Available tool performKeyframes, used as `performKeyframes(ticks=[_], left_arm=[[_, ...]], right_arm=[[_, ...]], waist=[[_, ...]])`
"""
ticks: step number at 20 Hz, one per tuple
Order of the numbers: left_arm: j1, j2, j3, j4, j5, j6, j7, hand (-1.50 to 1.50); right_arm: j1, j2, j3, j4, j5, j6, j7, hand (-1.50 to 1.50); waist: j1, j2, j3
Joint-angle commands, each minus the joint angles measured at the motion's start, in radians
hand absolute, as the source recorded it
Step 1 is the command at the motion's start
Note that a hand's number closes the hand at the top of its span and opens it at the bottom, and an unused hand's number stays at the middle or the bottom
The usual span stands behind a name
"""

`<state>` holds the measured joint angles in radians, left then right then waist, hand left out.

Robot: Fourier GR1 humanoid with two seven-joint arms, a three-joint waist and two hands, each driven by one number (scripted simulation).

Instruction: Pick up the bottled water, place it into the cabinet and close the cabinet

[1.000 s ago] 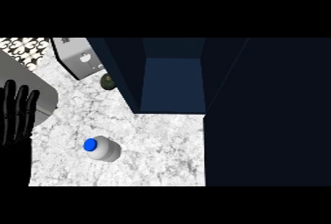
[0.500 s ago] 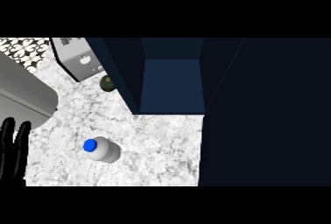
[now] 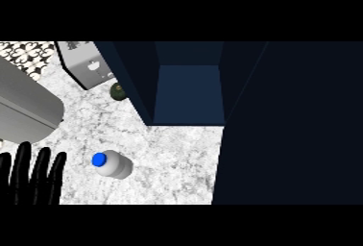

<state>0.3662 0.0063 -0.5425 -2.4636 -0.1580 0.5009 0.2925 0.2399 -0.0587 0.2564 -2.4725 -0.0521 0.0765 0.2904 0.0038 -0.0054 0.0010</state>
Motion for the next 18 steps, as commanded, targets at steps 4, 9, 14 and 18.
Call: performKeyframes(ticks=[4,9,14,18], left_arm=[[0.047,0.029,-0.128,-0.069,-0.214,0.101,-0.002,-1.5],[-0.008,0.036,-0.147,-0.02,-0.24,0.159,0.031,-1.5],[-0.016,0.064,-0.167,-0.013,-0.257,0.196,0.046,-1.5],[-0.016,0.107,-0.104,-0.041,-0.215,0.207,0.055,-1.5]], right_arm=[[0.018,-0.006,0.03,-0.112,0.012,-0.019,0.07,-1.5],[-0.001,-0.007,0.05,-0.164,0.02,-0.059,0.148,-1.5],[-0.021,0.013,0.117,-0.115,0.092,-0.081,0.108,-1.5],[-0.02,-0.024,0.087,-0.214,0.041,-0.097,0.195,-1.5]], waist=[[0.001,-0.003,0.001],[-0.005,-0.001,0.001],[-0.004,-0.001,0.0],[-0.008,-0.001,0.0]])
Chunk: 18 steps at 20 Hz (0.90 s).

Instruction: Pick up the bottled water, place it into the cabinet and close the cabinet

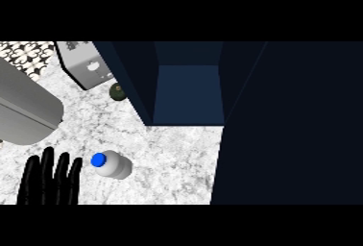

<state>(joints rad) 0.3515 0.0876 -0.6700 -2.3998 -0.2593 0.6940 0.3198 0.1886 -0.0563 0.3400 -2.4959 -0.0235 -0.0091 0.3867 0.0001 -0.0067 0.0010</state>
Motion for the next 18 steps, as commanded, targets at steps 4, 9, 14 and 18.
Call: performKeyframes(ticks=[4,9,14,18], left_arm=[[-0.022,0.035,0.047,-0.055,-0.088,0.028,-0.003,-1.5],[-0.038,0.054,0.095,-0.048,-0.058,0.032,0.025,-1.5],[-0.097,0.039,0.193,0.053,0.01,0.027,-0.006,-1.5],[-0.031,0.079,0.291,0.067,0.146,-0.011,-0.055,-1.5]], right_arm=[[0.02,-0.033,-0.019,-0.155,-0.007,-0.019,0.08,-1.5],[0.038,-0.031,0.074,-0.195,0.075,-0.053,0.096,-1.5],[-0.043,-0.047,0.044,-0.161,0.046,-0.071,0.144,-1.5],[-0.016,-0.07,0.025,-0.194,0.016,-0.068,0.157,-1.5]], waist=[[-0.003,0.003,-0.001],[-0.006,0.002,-0.001],[-0.003,0.005,-0.002],[-0.004,0.004,-0.002]])
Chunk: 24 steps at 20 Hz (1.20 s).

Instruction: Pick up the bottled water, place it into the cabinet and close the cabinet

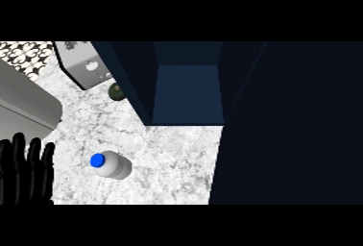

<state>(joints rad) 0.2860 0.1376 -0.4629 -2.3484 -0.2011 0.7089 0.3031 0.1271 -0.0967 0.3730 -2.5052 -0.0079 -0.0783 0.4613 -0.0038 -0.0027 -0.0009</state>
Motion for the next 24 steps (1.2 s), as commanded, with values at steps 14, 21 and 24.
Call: performKeyframes(ticks=[14,21,24], left_arm=[[0.014,-0.046,0.225,0.42,0.293,-0.165,-0.356,-1.5],[-0.054,-0.101,0.312,0.687,0.377,-0.247,-0.538,-1.5],[-0.067,-0.075,0.38,0.774,0.441,-0.327,-0.596,-1.5]], right_arm=[[-0.003,-0.043,0.073,-0.189,0.095,-0.068,0.11,-1.5],[-0.013,-0.061,0.075,-0.172,0.082,-0.072,0.094,-1.5],[-0.068,-0.047,0.08,-0.165,0.099,-0.106,0.134,-1.5]], waist=[[-0.002,-0.001,-0.001],[-0.006,0.0,0.0],[-0.004,0.001,-0.001]])
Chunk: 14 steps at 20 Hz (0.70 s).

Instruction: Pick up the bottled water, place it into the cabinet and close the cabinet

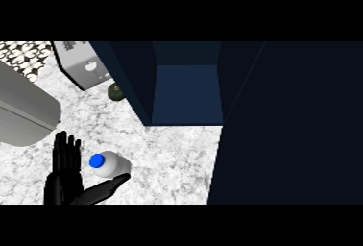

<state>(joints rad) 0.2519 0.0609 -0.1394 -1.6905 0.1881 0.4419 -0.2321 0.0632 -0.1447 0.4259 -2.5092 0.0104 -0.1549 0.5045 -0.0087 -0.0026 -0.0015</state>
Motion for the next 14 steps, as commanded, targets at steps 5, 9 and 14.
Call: performKeyframes(ticks=[5,9,14], left_arm=[[0.006,-0.023,0.083,0.22,0.069,-0.098,-0.19,-1.5],[-0.075,-0.051,0.13,0.417,0.079,-0.129,-0.308,-1.5],[-0.125,-0.046,0.162,0.519,0.1,-0.158,-0.332,-1.5]], right_arm=[[0.014,-0.032,0.027,-0.195,0.059,-0.025,0.106,-1.5],[-0.097,-0.011,0.02,-0.116,0.073,-0.055,0.134,-1.5],[-0.008,-0.045,0.073,-0.2,0.097,-0.067,0.134,-1.5]], waist=[[0.002,0.0,0.0],[0.003,0.002,0.0],[-0.008,0.0,0.0]])
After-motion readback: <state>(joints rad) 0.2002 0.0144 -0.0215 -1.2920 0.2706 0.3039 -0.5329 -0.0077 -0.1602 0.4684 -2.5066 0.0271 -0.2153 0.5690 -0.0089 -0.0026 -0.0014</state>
